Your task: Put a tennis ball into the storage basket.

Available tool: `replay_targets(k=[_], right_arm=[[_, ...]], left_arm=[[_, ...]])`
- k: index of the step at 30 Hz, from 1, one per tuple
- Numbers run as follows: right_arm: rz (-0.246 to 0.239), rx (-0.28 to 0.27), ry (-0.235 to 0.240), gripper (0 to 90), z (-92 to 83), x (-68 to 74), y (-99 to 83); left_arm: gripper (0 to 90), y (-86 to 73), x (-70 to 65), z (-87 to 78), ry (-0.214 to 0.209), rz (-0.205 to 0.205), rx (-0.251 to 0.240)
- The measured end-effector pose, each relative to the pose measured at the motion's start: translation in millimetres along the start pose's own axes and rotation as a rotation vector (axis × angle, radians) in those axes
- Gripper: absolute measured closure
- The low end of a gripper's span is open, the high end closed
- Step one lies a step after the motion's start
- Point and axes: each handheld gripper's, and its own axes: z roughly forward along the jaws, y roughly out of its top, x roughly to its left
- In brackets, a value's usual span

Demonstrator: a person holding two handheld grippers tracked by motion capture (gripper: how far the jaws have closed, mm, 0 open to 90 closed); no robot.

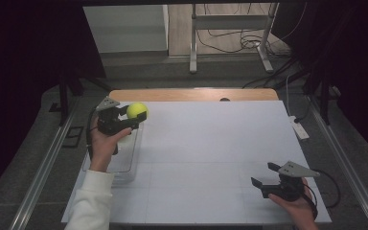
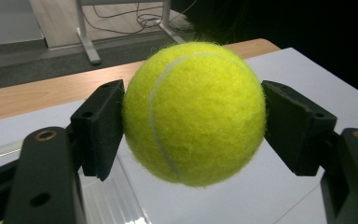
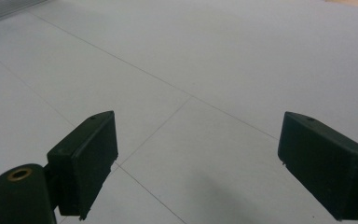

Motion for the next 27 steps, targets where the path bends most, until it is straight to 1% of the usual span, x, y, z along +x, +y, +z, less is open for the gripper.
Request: replay_targets(k=[4,8,17,20,23,24,27], right_arm=[[0.0,0.0,0.0,12.6,-0.1,0.0,0.0],[-0.001,0.0,0.001,12.6,0.1,-0.3,0.0],[0.0,-0.001,-0.001,12.6,-0.5,-0.3,0.1],[0.001,-0.001,-0.002,12.6,-0.6,-0.4,0.1],[0.001,0.0,-0.002,12.6,-0.4,-0.4,0.1],[0.0,0.0,-0.002,12.6,-0.3,-0.4,0.1],[0.0,0.0,-0.001,12.6,-0.2,-0.4,0.1]], left_arm=[[26.8,-1.8,4.2,-0.8,0.018,-0.007,0.006],[26.8,-3.0,7.7,-2.0,0.02,-0.018,0.005],[26.8,-4.8,10.2,-5.7,0.032,-0.017,0.009],[26.8,-8.9,16.4,-9.4,0.053,-0.026,0.019],[26.8,-11.1,19.6,-10.4,0.06,-0.031,0.024],[26.8,-12.7,21.7,-11.1,0.068,-0.032,0.031],[26.8,-14.0,22.9,-11.0,0.073,-0.029,0.038]])
